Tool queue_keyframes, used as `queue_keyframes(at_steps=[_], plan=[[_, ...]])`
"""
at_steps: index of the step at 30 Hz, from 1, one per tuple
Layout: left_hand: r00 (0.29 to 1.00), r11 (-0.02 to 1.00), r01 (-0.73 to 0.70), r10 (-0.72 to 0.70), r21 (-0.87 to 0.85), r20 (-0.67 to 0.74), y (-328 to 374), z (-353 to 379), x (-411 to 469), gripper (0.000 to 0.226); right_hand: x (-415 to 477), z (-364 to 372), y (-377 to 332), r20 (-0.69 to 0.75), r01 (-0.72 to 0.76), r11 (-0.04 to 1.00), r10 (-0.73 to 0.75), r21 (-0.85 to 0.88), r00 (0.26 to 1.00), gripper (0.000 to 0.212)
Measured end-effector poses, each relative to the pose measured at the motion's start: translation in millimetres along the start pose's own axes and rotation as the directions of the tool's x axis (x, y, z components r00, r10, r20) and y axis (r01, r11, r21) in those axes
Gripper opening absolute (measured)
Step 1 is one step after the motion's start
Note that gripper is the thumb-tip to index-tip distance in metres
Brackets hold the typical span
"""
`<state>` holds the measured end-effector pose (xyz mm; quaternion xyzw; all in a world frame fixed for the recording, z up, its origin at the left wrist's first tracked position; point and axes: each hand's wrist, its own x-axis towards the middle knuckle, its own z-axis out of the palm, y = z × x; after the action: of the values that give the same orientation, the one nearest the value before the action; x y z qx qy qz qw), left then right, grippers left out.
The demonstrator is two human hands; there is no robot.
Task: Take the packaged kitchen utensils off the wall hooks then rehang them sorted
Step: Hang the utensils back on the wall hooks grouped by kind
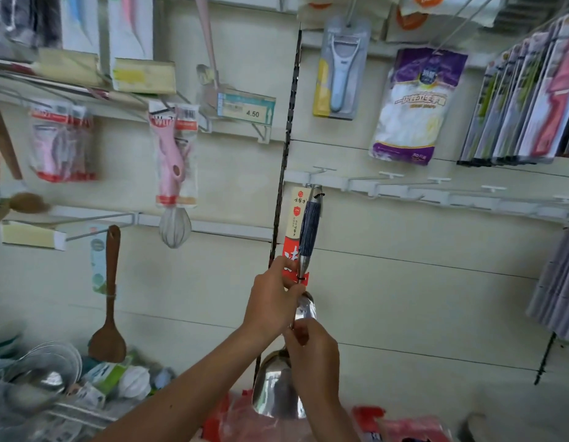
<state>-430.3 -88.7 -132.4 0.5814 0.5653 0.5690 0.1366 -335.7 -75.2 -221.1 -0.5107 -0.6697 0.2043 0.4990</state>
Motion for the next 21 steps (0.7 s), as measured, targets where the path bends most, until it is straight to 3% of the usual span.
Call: queue_keyframes(at_steps=[15,21], plan=[[1.0,0.997,0.005,-0.005,-0.078,0.003,-1.4,5.6,-2.8,0.025,-0.9,-1.5,9.3,0.003,0.02,1.0,-0.02,0.007,1.0,0.013],[1.0,0.999,-0.015,0.014,-0.033,-0.016,-3.0,5.5,1.6,0.026,3.8,0.9,8.0,-0.028,0.036,0.999,-0.036,0.004,0.999,0.023]])
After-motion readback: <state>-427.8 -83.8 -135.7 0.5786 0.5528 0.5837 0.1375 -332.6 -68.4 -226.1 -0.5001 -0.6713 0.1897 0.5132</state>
